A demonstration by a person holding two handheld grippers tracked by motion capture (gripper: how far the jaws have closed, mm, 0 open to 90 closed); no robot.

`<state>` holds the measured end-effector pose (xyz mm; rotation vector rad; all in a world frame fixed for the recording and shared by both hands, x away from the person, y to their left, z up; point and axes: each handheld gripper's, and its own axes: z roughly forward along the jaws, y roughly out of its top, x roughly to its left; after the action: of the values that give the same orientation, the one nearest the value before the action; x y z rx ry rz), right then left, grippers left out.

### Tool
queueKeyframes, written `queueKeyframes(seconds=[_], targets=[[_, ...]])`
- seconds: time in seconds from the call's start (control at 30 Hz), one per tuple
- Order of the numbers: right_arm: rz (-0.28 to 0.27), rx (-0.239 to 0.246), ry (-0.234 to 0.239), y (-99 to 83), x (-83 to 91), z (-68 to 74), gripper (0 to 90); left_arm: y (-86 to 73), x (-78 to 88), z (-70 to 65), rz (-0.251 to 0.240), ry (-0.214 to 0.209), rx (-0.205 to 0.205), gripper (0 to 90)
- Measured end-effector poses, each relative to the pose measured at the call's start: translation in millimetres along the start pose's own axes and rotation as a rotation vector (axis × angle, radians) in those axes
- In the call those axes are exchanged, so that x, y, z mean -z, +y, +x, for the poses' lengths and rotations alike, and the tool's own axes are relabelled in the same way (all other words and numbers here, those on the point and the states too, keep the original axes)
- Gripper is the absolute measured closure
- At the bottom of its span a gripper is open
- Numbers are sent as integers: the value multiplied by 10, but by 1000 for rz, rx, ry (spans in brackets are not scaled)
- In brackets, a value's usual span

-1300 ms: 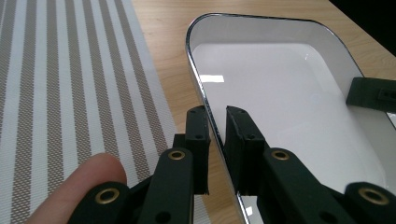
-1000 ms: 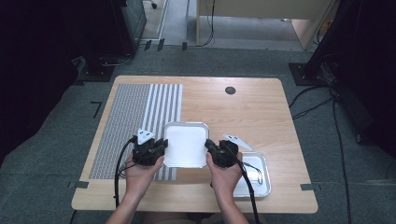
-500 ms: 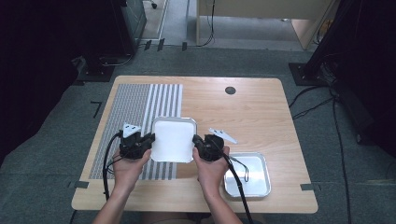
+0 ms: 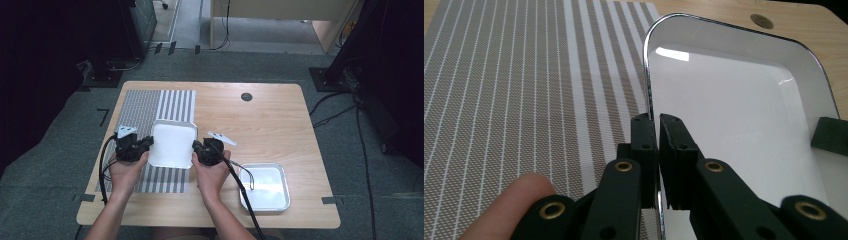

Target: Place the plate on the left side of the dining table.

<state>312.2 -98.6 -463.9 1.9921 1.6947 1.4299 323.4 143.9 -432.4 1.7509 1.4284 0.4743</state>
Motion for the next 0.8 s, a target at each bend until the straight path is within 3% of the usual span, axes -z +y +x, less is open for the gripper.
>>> queueKeyframes(seconds=[0.13,0.33,0.5,0.8], targets=[[5,-4,-7,-10,-86,50,886,3,-67,114,7,21,11,855],[35,28,-13,-45,-363,225,878,-4,-196,354,30,90,30,835],[55,40,-32,-38,-517,284,882,7,-259,496,55,92,37,835],[112,1,-67,-3,-921,367,892,110,-493,765,120,119,35,854]])
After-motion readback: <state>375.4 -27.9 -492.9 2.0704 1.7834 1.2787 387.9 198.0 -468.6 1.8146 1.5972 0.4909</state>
